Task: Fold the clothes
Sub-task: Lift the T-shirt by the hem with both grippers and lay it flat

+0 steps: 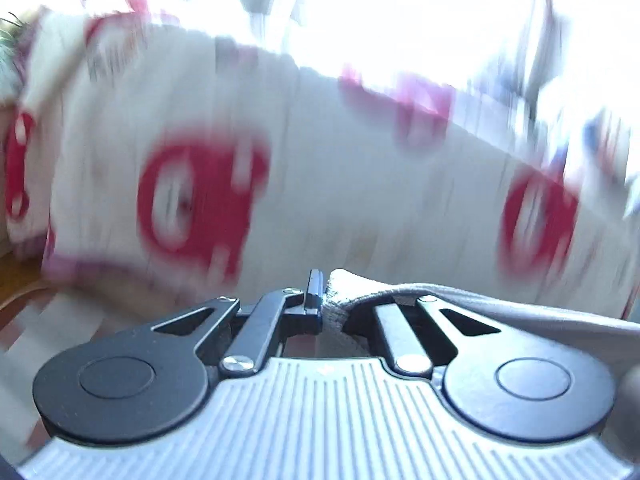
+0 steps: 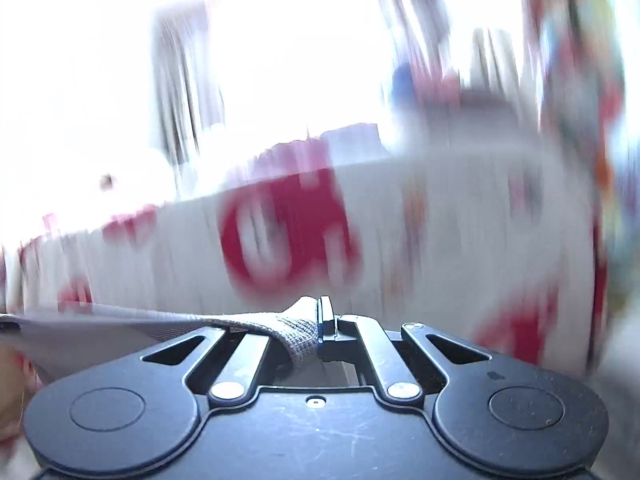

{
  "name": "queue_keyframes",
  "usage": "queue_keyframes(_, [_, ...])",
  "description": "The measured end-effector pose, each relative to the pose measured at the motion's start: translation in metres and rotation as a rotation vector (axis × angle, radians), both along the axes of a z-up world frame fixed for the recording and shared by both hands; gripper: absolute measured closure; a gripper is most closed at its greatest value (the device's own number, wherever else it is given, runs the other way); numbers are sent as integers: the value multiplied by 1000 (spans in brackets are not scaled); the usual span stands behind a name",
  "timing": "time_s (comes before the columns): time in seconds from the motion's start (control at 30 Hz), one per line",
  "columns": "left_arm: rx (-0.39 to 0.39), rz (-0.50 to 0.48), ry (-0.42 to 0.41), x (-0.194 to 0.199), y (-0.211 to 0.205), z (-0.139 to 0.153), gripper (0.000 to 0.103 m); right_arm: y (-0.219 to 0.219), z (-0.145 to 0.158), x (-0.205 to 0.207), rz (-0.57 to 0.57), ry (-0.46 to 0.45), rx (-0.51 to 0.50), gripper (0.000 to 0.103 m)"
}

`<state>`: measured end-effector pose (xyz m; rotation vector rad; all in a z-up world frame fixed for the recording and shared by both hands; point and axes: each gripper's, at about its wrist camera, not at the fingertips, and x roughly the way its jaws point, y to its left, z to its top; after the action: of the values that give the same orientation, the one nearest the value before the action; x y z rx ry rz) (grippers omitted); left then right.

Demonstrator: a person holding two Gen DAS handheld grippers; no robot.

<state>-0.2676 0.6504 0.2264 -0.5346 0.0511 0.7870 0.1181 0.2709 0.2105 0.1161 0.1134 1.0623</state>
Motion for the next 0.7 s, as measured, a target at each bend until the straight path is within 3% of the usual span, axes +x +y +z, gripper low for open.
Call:
queue_keyframes(0.07, [53, 24, -88, -19, -19, 40, 99, -19, 35, -19, -7, -125, 74, 101])
queue_keyframes(0.13, [171, 32, -106, -36, -45, 61, 99, -42, 48, -32, -9, -203, 113, 101])
queue_keyframes(0.2, [239, 20, -88, -55, -74, 62, 99, -66, 41, -38, 9, -174, 133, 101])
queue_keyframes(0.27, [247, -8, -29, -72, -103, 42, 99, -88, 16, -43, 37, -111, 102, 100])
queue_keyframes(0.37, [189, -58, 144, -88, -140, -29, 99, -110, -62, -48, 59, 0, -28, 98])
queue_keyframes(0.53, [107, -138, 523, -96, -194, -192, 99, -144, -239, -56, 66, 257, -285, 99])
queue_keyframes(0.63, [-23, -170, 601, -105, -204, -248, 99, -161, -316, -67, 70, 401, -381, 99])
queue_keyframes(0.7, [-113, -188, 626, -109, -199, -269, 99, -168, -346, -70, 76, 465, -417, 99])
